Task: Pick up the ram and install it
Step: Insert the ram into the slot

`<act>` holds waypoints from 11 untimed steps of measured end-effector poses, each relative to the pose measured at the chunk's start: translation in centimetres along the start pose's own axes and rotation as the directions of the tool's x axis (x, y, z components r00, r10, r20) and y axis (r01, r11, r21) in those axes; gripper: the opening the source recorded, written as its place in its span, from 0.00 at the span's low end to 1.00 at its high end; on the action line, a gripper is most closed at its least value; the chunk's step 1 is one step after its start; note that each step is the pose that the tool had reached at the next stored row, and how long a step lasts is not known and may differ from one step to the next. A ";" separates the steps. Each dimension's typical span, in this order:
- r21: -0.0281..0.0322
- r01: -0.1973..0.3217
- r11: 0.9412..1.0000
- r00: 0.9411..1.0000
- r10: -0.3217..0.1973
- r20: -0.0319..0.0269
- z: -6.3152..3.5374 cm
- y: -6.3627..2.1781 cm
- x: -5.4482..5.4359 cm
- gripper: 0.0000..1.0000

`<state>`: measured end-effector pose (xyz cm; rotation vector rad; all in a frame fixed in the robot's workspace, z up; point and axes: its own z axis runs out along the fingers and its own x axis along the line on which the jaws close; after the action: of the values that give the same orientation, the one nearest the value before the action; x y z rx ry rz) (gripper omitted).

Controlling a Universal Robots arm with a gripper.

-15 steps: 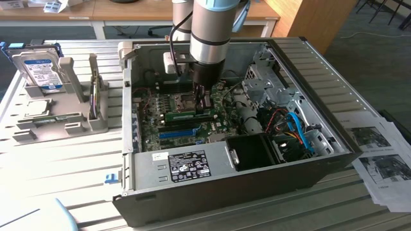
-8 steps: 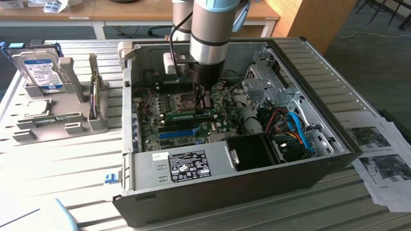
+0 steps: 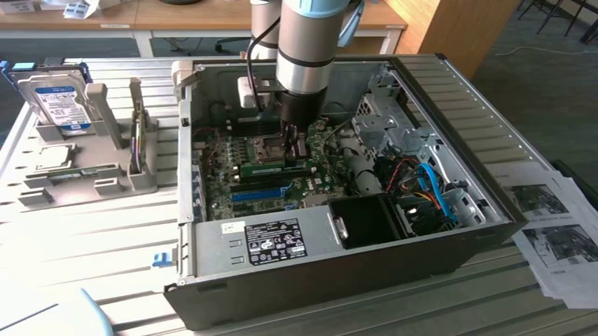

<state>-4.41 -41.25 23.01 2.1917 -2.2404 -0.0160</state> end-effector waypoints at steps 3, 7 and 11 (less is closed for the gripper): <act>0.000 0.000 1.000 1.000 0.000 0.000 0.00 0.01 0.0 0.11; 0.001 0.000 1.000 1.000 0.000 0.002 0.06 0.05 0.0 0.11; 0.000 0.000 1.000 1.000 0.000 0.000 0.00 0.05 0.0 0.11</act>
<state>-4.46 -41.25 23.01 2.1918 -2.2405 -0.0160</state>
